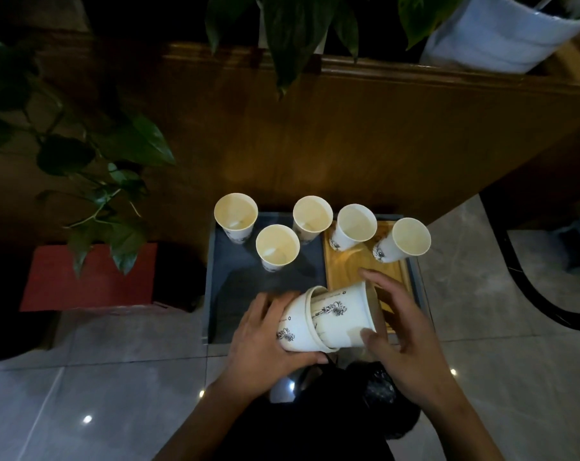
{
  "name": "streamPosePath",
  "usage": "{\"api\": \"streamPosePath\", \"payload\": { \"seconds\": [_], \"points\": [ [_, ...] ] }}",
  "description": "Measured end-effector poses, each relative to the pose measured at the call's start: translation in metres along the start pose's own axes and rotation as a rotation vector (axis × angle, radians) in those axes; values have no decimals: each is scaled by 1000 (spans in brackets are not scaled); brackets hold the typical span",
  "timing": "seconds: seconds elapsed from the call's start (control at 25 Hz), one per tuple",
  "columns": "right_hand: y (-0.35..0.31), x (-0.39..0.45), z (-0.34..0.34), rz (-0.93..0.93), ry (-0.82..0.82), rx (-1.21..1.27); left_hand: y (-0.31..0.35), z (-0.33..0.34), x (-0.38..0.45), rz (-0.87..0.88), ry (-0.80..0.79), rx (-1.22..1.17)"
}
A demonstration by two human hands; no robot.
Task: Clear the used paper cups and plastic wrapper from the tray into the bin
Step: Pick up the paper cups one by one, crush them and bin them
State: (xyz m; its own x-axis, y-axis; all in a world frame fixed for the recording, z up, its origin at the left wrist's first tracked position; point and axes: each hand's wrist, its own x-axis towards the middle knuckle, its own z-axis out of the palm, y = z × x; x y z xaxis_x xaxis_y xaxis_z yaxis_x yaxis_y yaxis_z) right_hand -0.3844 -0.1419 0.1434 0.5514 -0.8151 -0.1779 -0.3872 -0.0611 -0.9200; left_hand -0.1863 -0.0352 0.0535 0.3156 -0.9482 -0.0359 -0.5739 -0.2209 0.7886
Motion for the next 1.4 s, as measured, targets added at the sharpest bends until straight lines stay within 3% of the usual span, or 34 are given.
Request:
{"api": "streamPosePath", "payload": {
  "seconds": [1.4],
  "points": [
    [-2, -4, 21, -40, -227, -132, 13, 2, -16, 3, -2, -8]
  ]
}}
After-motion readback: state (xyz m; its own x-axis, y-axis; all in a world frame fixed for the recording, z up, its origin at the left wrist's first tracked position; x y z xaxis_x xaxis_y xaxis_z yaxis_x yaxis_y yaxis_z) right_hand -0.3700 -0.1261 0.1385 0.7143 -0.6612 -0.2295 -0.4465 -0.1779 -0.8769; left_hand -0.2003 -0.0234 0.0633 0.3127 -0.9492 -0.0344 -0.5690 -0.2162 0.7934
